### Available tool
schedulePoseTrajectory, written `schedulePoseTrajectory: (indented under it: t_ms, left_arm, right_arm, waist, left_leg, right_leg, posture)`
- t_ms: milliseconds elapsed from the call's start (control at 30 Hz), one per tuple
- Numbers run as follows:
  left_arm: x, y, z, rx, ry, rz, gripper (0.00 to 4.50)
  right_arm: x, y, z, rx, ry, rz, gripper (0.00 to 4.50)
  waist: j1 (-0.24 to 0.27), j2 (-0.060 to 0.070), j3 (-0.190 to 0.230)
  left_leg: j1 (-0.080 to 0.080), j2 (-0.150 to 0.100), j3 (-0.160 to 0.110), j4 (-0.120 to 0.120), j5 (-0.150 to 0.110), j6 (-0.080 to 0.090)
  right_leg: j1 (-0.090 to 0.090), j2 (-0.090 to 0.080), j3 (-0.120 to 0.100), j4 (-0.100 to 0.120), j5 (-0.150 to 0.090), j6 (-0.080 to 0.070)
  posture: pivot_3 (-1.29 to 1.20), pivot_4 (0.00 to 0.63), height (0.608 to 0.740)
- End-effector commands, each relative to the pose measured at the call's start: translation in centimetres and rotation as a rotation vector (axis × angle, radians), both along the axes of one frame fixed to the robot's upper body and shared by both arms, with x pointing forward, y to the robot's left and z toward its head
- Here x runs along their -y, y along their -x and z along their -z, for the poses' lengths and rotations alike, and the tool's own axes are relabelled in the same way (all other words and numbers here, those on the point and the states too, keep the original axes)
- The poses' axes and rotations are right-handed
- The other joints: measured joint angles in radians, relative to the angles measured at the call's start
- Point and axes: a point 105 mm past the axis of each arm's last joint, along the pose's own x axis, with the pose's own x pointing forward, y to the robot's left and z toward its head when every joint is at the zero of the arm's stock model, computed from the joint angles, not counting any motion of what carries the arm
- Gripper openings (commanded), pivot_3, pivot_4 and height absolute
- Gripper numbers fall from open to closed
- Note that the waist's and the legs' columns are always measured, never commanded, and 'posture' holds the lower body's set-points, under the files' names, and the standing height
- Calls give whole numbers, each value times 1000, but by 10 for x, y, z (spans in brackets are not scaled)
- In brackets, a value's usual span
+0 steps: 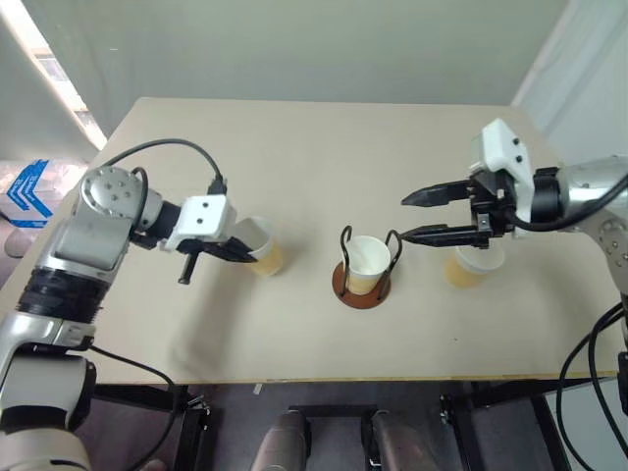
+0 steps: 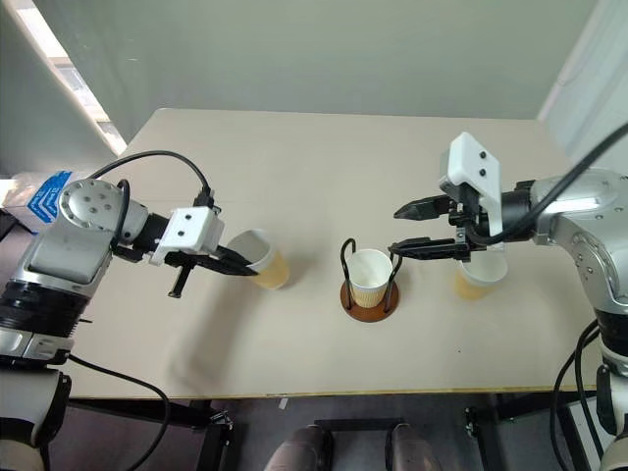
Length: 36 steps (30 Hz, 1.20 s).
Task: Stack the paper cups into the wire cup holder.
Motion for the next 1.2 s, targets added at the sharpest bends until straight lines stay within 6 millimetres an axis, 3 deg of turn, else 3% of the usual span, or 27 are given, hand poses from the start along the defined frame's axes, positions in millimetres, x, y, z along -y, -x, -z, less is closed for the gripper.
schedulePoseTrajectory:
  t_ms: [33,200,300,533,933,1200]
  left_arm:
    - [29,16,-37,5,92,128,20]
    - [56,27,-65,-5,158,235,20]
    - [77,36,-79,-10,176,330,20]
    - [103,32,-87,-1,164,433,20]
    - [132,3,-48,16,18,499,20]
    - [149,-3,-20,50,-87,572,20]
  right_arm:
    - [5,12,-19,98,-90,-4,2742]
    - [12,26,-13,75,-112,-10,2742]
    - [23,44,-6,-35,-101,-39,2742]
    - [29,59,-1,-95,-96,-27,2742]
    - [27,68,3,-75,-133,40,2742]
    - [37,55,-7,6,-121,116,2742]
  waist:
    - [2,0,0]
    - [-1,0,0]
    - [1,0,0]
    - [3,0,0]
    - [8,1,0]
    - [11,1,0]
  left_leg:
    - [0,0,0,0,0,0]
    - [0,-1,1,1,0,1]
    - [-1,-1,1,1,0,1]
    - [-1,-1,2,1,1,1]
    - [-3,-2,2,7,0,6]
    - [-9,-4,3,17,-5,13]
  right_leg:
    - [0,0,0,-1,0,1]
    - [1,-1,1,-3,2,3]
    - [1,-1,1,-4,2,4]
    - [5,-1,2,-10,4,8]
    - [7,-2,2,-11,6,15]
    - [7,-4,2,-12,7,22]
  posture:
    - [0,150,740]
    - [0,150,740]
    - [0,150,740]
    - [0,150,740]
    - [0,150,740]
    - [0,150,740]
